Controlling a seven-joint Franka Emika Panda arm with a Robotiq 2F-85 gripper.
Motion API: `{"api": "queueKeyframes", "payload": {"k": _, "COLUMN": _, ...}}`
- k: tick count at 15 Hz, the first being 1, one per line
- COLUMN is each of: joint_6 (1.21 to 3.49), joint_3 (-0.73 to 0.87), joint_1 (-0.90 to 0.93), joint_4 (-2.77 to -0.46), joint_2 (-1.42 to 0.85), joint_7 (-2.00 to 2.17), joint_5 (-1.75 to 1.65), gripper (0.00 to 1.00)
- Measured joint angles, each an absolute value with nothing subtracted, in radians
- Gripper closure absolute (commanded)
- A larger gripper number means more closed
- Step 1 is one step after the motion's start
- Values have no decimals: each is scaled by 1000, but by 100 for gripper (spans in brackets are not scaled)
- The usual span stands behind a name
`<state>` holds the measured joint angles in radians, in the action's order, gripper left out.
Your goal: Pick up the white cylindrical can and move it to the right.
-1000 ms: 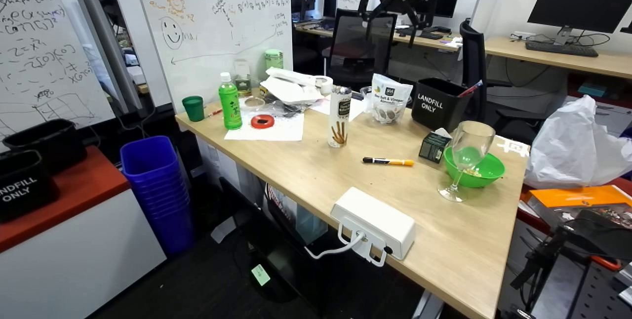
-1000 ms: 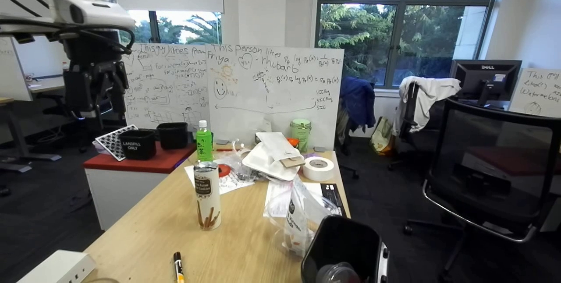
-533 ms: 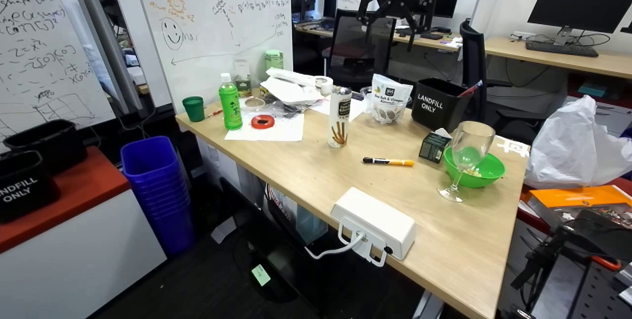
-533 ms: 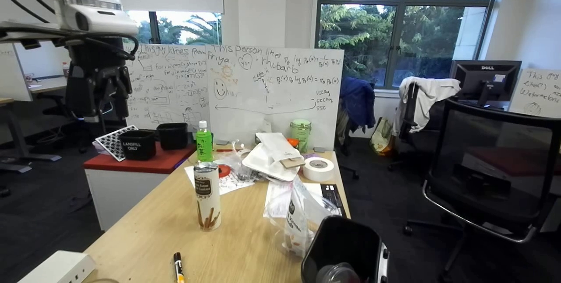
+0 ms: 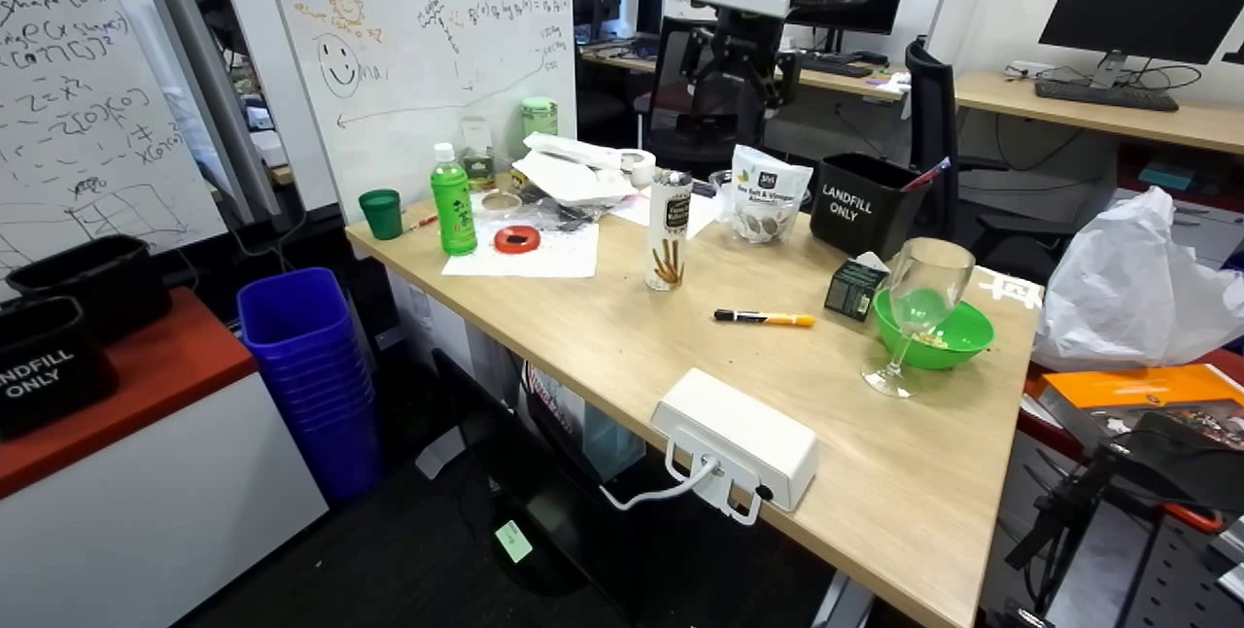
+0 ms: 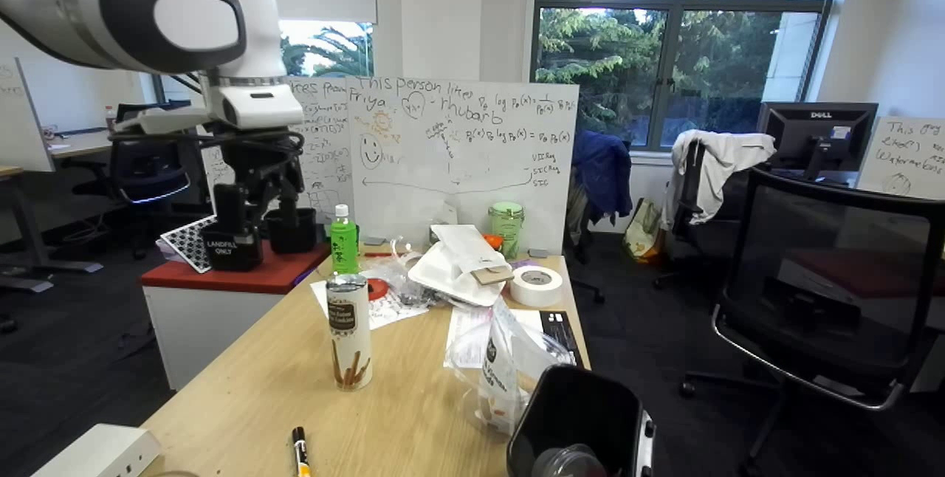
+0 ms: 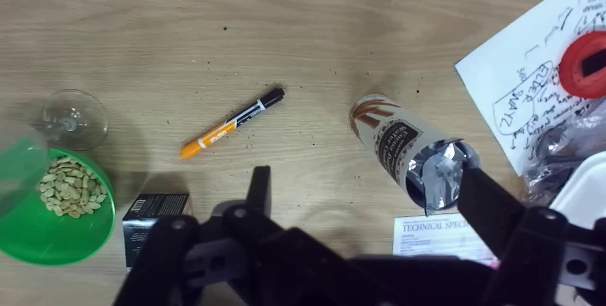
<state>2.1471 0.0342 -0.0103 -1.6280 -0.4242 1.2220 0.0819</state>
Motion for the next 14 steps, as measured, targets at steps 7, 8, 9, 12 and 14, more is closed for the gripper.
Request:
{"api": "queueKeyframes", "payload": {"k": 7, "joint_6": 2194, "joint_3": 79, "joint_1": -3, "joint_4": -1514, "joint_2": -566, "joint_7": 1351, "joint_5": 82, "gripper": 0}}
{"api": "queueKeyframes", "payload": {"k": 8, "joint_6": 2194, "joint_3": 79, "joint_1": -2, "joint_4": -1512, "joint_2": -572, "joint_7": 1358, "joint_5": 82, "gripper": 0}}
{"api": "queueKeyframes", "payload": {"k": 9, "joint_6": 2194, "joint_3": 79, "joint_1": -1, "joint_4": -1511, "joint_2": -577, "joint_7": 1362, "joint_5": 82, "gripper": 0}}
{"api": "queueKeyframes", "payload": {"k": 12, "joint_6": 2194, "joint_3": 85, "joint_1": 8, "joint_4": -1511, "joint_2": -597, "joint_7": 1371, "joint_5": 78, "gripper": 0}}
{"api": "queueKeyframes", "payload": {"k": 14, "joint_6": 2194, "joint_3": 95, "joint_1": 18, "joint_4": -1509, "joint_2": -608, "joint_7": 1381, "joint_5": 73, "gripper": 0}}
